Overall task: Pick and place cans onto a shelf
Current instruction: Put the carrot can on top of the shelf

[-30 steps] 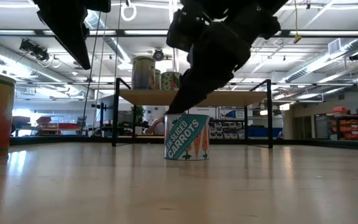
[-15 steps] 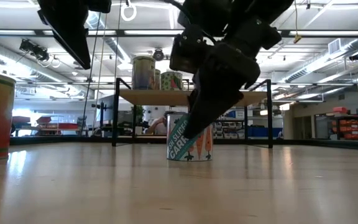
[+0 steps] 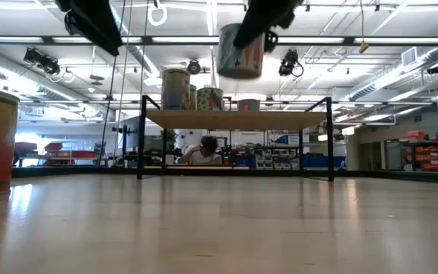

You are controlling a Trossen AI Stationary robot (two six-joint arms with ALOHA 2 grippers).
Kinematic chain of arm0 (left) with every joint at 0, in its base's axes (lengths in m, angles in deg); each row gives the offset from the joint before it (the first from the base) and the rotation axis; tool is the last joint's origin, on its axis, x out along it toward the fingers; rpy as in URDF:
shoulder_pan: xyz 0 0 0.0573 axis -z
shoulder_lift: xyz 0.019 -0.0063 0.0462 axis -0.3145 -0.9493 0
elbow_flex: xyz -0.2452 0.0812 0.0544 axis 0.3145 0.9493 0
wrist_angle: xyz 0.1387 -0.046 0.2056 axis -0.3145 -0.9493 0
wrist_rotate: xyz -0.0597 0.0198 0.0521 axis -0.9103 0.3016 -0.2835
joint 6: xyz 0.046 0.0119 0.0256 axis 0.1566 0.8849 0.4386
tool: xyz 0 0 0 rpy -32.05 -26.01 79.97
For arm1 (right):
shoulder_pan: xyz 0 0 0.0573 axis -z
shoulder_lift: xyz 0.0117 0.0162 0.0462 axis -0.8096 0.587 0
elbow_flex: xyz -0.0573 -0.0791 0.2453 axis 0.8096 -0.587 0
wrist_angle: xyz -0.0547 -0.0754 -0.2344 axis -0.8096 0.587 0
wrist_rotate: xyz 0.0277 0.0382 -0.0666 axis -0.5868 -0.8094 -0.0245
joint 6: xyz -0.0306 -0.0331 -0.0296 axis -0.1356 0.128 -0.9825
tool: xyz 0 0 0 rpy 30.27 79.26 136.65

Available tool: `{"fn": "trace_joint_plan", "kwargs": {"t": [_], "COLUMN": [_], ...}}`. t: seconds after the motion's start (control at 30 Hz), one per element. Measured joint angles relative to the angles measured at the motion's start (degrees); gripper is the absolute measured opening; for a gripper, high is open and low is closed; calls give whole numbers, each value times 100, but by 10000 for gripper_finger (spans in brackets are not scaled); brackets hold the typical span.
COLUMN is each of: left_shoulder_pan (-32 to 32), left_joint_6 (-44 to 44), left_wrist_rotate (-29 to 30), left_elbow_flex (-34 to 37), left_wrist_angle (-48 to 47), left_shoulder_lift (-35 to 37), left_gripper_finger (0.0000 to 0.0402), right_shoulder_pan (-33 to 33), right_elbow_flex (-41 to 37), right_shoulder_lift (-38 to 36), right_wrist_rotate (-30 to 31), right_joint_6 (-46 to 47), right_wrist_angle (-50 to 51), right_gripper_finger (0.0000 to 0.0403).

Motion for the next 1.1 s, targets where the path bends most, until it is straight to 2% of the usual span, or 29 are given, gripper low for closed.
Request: {"fn": "trace_joint_plan", "kwargs": {"t": [0.1,0.3,0.37,0.47,0.73,0.93,1.1], "left_shoulder_pan": [-129,-208,-208,-208,-208,-208,-208], "left_joint_6": [14,11,13,13,-201,-228,-203], "left_wrist_rotate": [355,806,953,1180,1322,1324,1323], "left_elbow_flex": [0,-2,-2,-2,-2,-2,-2], "left_wrist_angle": [42,83,104,111,118,115,113], "left_shoulder_lift": [286,517,520,520,520,520,519], "left_gripper_finger": [204,203,203,204,203,203,203], "right_shoulder_pan": [543,1956,2416,2895,3116,3181,3260], "right_elbow_flex": [234,75,-47,-243,-340,-340,-340], "right_shoulder_lift": [-423,-1108,-1108,-936,-308,-222,-207], "right_wrist_rotate": [319,421,234,-352,-316,-172,-191], "right_joint_6": [-310,-769,-869,-869,-1082,-1086,-1050], "right_wrist_angle": [345,279,84,-222,-674,-557,-672], "right_gripper_finger": [289,289,289,289,295,332,340]}}
